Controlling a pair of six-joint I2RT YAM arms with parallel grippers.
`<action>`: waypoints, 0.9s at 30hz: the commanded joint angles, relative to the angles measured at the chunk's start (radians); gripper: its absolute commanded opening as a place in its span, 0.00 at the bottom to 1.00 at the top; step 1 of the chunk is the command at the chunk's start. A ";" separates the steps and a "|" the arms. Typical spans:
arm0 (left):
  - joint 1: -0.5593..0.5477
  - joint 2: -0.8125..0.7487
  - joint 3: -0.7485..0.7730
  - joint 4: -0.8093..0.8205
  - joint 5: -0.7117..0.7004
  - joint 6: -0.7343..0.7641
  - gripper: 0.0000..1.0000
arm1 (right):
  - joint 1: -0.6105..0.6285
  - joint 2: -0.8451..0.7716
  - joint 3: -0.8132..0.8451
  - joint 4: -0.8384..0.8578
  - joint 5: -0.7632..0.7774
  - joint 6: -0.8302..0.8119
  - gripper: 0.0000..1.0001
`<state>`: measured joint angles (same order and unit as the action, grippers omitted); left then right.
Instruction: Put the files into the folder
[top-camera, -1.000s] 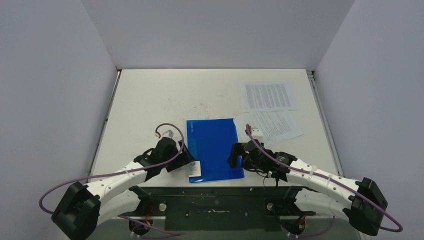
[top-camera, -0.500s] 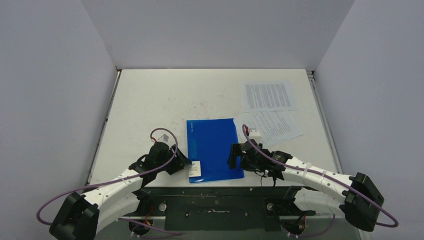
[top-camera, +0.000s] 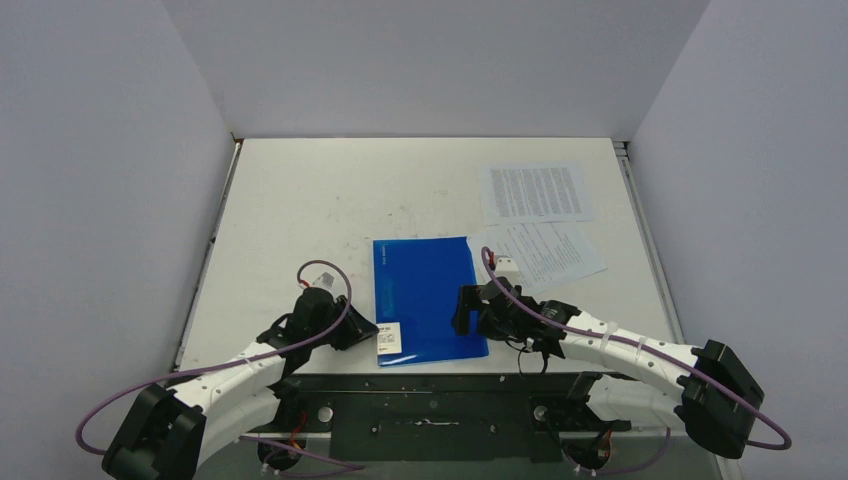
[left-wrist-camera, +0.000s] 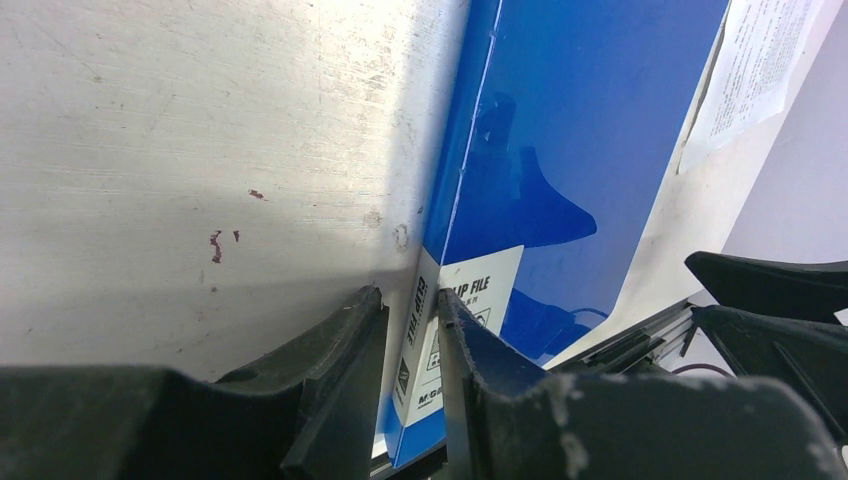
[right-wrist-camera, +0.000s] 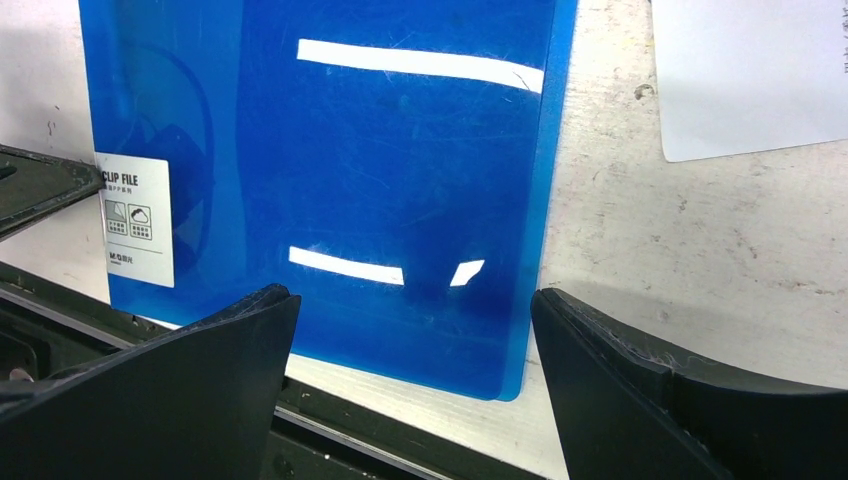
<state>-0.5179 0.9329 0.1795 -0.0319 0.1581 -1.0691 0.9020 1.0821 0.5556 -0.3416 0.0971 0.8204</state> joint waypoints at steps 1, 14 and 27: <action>0.019 0.039 -0.058 -0.069 -0.025 0.034 0.24 | -0.008 0.019 0.004 0.058 -0.013 -0.002 0.90; 0.060 0.002 -0.092 -0.096 -0.043 0.032 0.10 | -0.034 0.061 -0.031 0.150 -0.068 0.014 0.90; 0.068 0.007 -0.096 -0.102 -0.058 0.035 0.07 | -0.075 0.119 -0.119 0.311 -0.181 0.045 0.90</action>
<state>-0.4549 0.9108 0.1276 0.0147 0.1776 -1.0725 0.8368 1.1938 0.4633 -0.1284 -0.0441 0.8436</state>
